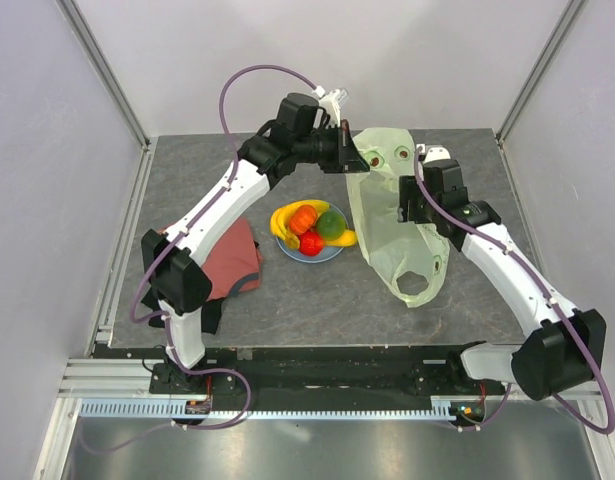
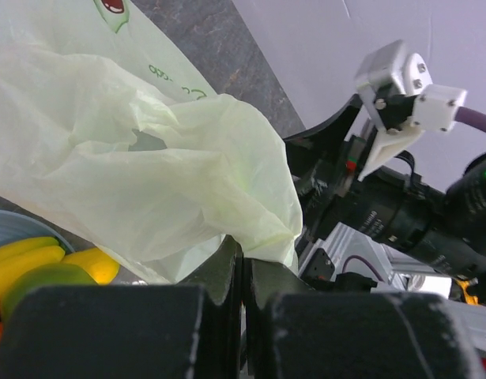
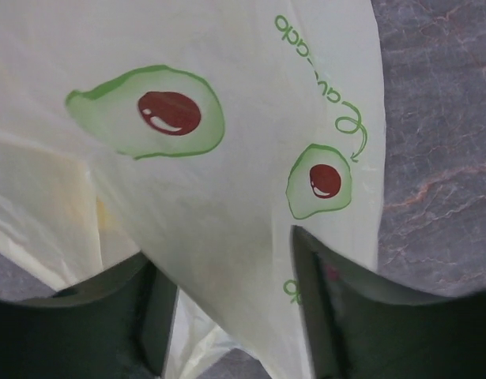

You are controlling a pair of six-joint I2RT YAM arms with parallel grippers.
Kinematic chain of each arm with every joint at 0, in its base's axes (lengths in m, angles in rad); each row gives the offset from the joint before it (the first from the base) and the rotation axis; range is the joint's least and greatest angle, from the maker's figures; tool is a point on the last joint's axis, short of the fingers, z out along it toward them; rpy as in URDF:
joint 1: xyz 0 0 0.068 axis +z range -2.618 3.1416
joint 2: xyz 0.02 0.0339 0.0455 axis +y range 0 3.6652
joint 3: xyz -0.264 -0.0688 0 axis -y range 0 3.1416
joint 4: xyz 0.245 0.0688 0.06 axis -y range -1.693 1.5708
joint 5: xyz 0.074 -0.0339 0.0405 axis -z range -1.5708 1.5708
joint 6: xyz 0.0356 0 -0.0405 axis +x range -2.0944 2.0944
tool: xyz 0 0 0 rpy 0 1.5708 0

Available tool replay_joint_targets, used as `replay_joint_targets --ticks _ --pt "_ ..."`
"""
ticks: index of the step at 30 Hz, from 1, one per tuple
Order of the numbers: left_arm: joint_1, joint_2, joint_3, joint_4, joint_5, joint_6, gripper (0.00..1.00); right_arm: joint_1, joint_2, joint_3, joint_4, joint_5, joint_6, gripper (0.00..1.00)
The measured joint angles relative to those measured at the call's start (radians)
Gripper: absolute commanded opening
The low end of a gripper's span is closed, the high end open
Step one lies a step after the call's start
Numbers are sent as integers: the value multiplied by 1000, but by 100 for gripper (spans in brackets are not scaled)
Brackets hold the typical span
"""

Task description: Place the fruits into the plastic bag

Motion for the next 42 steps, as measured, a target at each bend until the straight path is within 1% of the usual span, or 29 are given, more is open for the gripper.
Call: replay_joint_targets --ticks 1,3,4,6,7,8,9,10,11,12,14,16,18,20,27,29,32,38,42 --pt "5 0 4 -3 12 0 2 0 5 0 0 8 -6 29" --pt "16 2 14 -9 30 4 2 0 10 0 5 32 -3 13" --pt "23 6 23 -10 40 8 1 0 10 0 6 43 -13 1" --pt "39 19 49 -9 59 16 2 0 11 6 3 76 -17 0" --pt "45 26 61 -10 65 20 5 0 11 17 -8 95 -14 0" --pt "53 34 76 -9 69 23 26 0 13 41 -33 112 -13 0" --pt "60 41 87 -8 70 24 43 0 20 81 -65 125 -11 0" --pt "66 46 98 -9 71 30 56 0 25 116 -88 137 -6 0" --pt "71 50 111 -7 71 35 75 0 32 179 -127 151 -2 0" --pt "77 52 118 -6 72 42 81 0 41 248 -162 169 8 0" --pt "84 52 133 -5 77 58 89 0 55 374 -222 196 37 0" --pt "90 50 143 3 78 80 91 -1 78 501 -282 221 76 0" --pt "91 45 141 4 76 107 92 -1 108 591 -335 235 114 0" --pt "93 20 101 11 67 141 93 -1 141 642 -367 245 149 0" --pt "134 -163 -164 41 69 245 95 -2 251 649 -457 243 235 0" --pt "153 -212 -247 66 104 261 95 -6 256 648 -465 233 250 0" --pt "168 -245 -331 102 169 264 95 -39 254 649 -466 181 275 0" --pt "160 -246 -404 156 240 263 94 -185 250 658 -467 40 313 0" --pt "156 -246 -405 191 260 263 94 -232 220 663 -467 -50 330 0"
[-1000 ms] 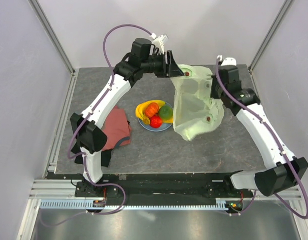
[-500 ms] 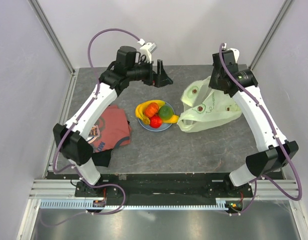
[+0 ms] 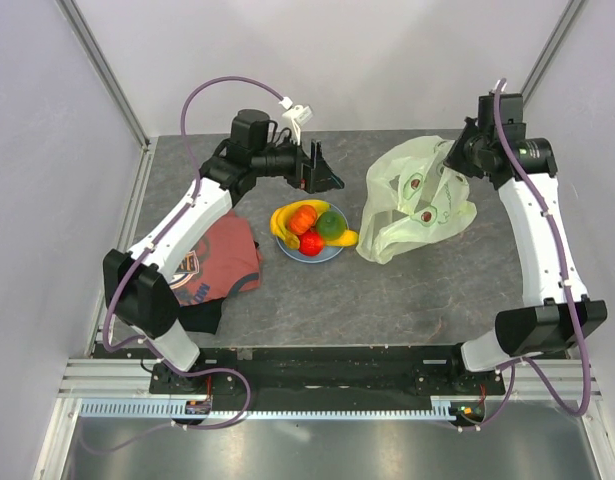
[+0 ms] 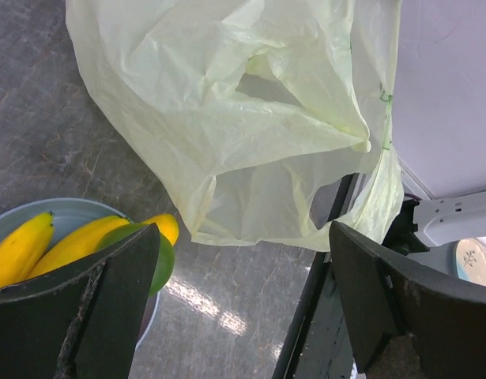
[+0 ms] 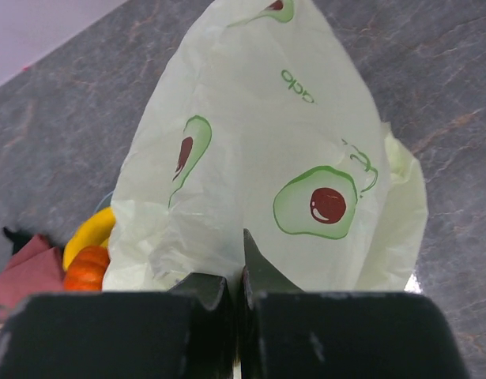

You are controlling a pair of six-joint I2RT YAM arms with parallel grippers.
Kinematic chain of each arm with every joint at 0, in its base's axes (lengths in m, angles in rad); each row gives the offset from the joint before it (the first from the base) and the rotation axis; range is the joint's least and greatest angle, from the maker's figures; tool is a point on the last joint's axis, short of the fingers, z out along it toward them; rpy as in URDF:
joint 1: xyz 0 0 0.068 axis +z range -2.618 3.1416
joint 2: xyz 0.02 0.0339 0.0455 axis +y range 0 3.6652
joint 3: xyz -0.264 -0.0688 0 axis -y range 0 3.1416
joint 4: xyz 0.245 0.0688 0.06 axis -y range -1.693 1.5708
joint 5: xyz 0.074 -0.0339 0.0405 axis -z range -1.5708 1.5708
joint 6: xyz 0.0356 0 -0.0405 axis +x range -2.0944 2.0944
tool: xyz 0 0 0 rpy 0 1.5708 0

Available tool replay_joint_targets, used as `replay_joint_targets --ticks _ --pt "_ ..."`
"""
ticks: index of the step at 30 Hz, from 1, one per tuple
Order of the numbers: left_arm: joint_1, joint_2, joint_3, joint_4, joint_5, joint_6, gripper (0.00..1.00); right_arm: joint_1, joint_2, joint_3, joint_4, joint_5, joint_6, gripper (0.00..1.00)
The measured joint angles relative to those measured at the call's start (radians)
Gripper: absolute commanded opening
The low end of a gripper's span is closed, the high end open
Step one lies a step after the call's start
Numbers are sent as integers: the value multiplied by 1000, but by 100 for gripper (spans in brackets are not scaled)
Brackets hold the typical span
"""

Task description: Place the fruits into the plastic bag

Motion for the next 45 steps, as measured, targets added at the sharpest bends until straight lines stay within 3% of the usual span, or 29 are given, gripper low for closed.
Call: replay_joint_targets --ticks 8,17,26,30,37,40,41,43,44,45 --pt "-80 0 34 45 13 -4 94 -10 -65 -27 31 -130 28 0" --pt "-275 5 73 77 -19 13 92 -9 -99 -246 137 -262 119 0" --pt "-286 23 73 21 -243 85 92 -9 -150 -296 188 -300 128 0" --pt "-292 35 73 18 -259 91 91 -9 -172 -316 202 -314 129 0" --pt "-293 118 74 26 -140 75 71 4 -174 -328 242 -340 117 0" --pt "-294 161 82 11 -113 58 44 32 -163 -325 259 -346 85 0" --pt "-294 175 89 7 -106 48 26 42 -156 -323 264 -346 76 1" --pt "-294 196 104 -4 -87 26 9 62 -133 -313 272 -346 47 6" --pt "-294 202 109 -5 -82 16 2 69 -121 -312 277 -343 35 11" --pt "-294 208 119 -10 -73 7 2 74 -110 -308 276 -337 22 28"
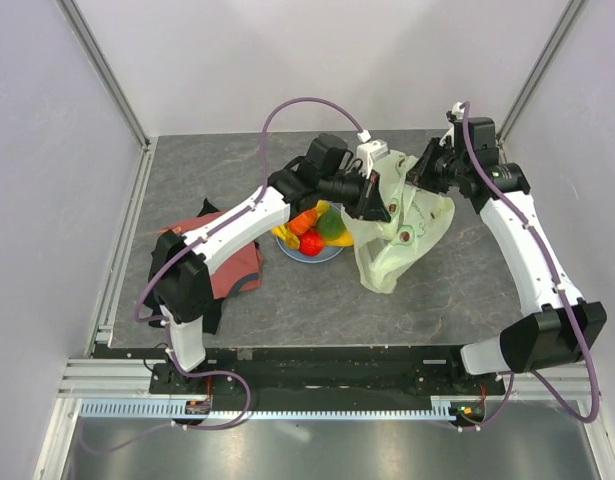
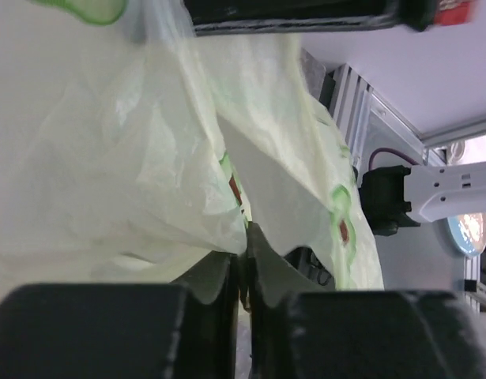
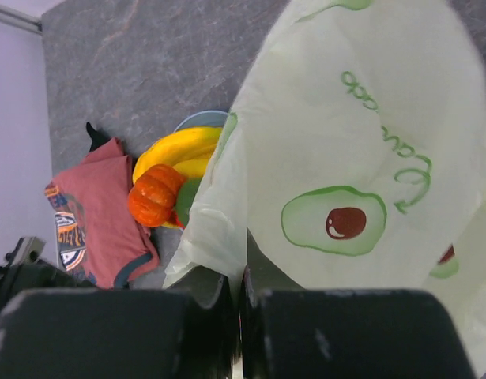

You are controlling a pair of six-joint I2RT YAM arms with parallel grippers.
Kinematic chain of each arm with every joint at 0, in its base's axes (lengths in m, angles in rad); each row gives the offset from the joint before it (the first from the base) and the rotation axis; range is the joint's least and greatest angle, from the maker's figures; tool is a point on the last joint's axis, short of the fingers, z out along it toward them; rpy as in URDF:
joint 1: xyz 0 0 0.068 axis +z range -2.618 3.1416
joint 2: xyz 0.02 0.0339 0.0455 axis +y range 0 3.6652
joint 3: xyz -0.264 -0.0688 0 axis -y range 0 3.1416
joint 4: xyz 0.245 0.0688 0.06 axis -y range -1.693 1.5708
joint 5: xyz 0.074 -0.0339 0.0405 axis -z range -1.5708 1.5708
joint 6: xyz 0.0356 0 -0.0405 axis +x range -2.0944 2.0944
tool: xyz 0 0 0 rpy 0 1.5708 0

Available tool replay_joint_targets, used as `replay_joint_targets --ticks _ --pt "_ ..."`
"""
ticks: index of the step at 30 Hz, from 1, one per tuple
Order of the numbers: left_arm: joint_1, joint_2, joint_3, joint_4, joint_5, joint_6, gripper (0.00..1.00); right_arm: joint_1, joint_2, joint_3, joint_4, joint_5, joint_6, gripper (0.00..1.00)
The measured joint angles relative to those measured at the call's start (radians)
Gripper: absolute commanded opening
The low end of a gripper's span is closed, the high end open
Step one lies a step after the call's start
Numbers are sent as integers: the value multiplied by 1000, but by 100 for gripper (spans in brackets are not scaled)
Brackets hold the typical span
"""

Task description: Place the fruits into the plastic bag

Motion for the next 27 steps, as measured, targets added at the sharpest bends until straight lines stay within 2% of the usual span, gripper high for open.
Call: replay_joint_targets --ticks 2,3,6,10,17,21,27 --pt "3 10 26 0 13 -23 1 1 25 16 -11 18 -17 47" --pt "5 11 36 0 15 -31 2 1 39 31 -19 32 -28 64" --pt "25 11 66 26 38 -98 2 1 57 73 -34 74 -39 83" --pt "89 11 71 88 53 -214 2 0 13 103 -64 151 -47 88" --pt "171 23 71 166 58 -361 1 23 -157 97 -190 332 -49 91" --pt "170 40 71 182 61 -404 1 36 -252 32 -272 397 -32 91" --pt "172 48 71 204 66 -442 2 64 -327 -160 -327 364 54 91"
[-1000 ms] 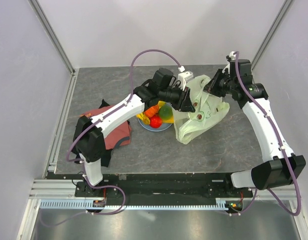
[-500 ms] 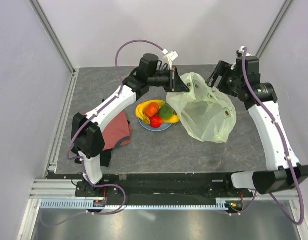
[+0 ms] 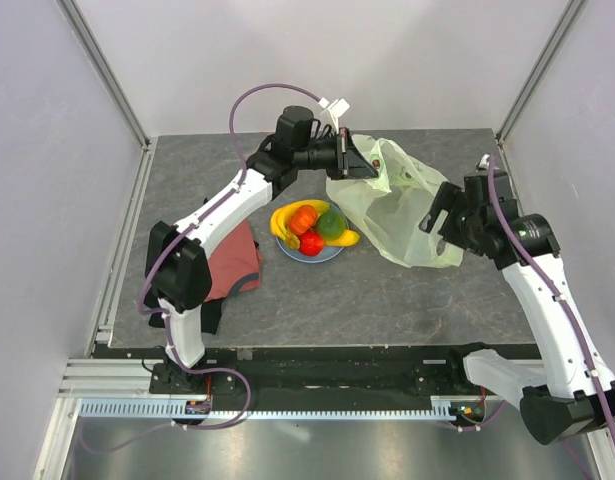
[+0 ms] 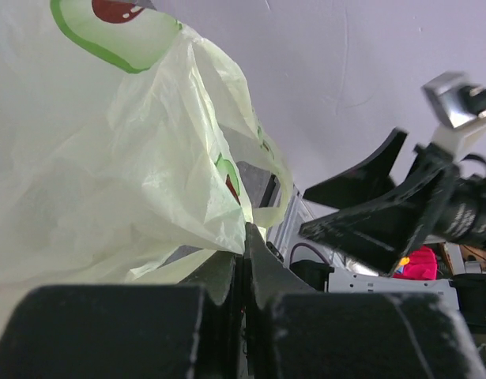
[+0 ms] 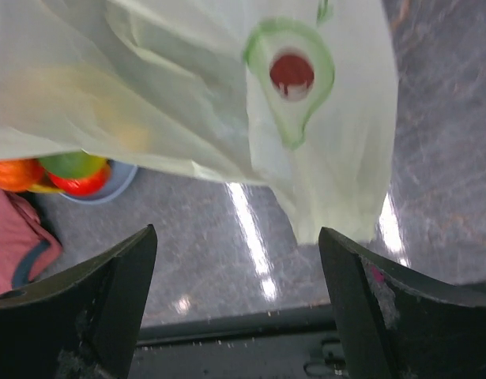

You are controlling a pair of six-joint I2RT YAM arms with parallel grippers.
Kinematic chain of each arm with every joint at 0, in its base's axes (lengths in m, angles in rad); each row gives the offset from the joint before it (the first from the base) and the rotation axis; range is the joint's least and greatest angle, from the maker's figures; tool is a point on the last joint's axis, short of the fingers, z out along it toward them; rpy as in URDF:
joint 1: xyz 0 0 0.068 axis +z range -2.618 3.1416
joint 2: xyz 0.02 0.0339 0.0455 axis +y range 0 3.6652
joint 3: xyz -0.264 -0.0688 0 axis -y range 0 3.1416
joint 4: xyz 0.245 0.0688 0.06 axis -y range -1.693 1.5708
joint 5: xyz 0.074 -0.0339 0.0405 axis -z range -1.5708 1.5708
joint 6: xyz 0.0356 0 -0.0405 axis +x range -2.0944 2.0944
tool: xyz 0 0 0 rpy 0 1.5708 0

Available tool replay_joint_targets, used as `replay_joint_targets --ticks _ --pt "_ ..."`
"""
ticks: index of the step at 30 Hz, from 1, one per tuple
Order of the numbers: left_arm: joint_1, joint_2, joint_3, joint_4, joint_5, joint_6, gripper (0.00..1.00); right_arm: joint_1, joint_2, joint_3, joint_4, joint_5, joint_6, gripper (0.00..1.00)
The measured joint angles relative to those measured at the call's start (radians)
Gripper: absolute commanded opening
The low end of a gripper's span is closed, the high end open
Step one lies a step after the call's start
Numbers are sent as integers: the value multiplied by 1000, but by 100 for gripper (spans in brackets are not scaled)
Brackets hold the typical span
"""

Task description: Place the fruits into the plastic bag

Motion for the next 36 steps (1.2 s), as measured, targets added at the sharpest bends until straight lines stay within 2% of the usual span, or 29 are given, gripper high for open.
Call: replay_joint_targets --ticks 3,8,14,15,18,19,21,22,24,25,27,33,36 --pt "6 2 0 7 0 -10 2 14 -21 -56 -37 13 34 93" --pt "17 2 0 8 0 -24 2 13 -59 -72 -77 122 68 97" --pt "28 2 0 9 0 -29 2 -18 -28 -96 -44 195 55 96" --pt "29 2 0 9 0 -30 2 -32 -23 -116 -24 194 42 94" --pt "32 2 0 10 0 -30 1 -76 -13 -186 48 162 -10 73" --pt "34 2 0 10 0 -30 1 -85 -12 -202 66 151 -24 58" --pt "37 2 0 11 1 -30 2 -101 -10 -219 101 122 -59 38" --pt "38 2 0 11 1 -31 1 -105 -9 -218 124 108 -77 22" --pt "44 2 0 13 2 -35 2 -106 -3 -190 145 82 -113 13" --pt "50 2 0 14 2 -38 2 -106 1 -164 151 71 -128 10" --pt "65 2 0 18 9 -47 2 -106 20 -65 135 61 -155 9" --pt "144 15 16 37 31 -74 2 -106 131 407 73 79 -207 9" --pt "161 55 61 52 51 -83 2 -106 172 547 54 78 -213 7"
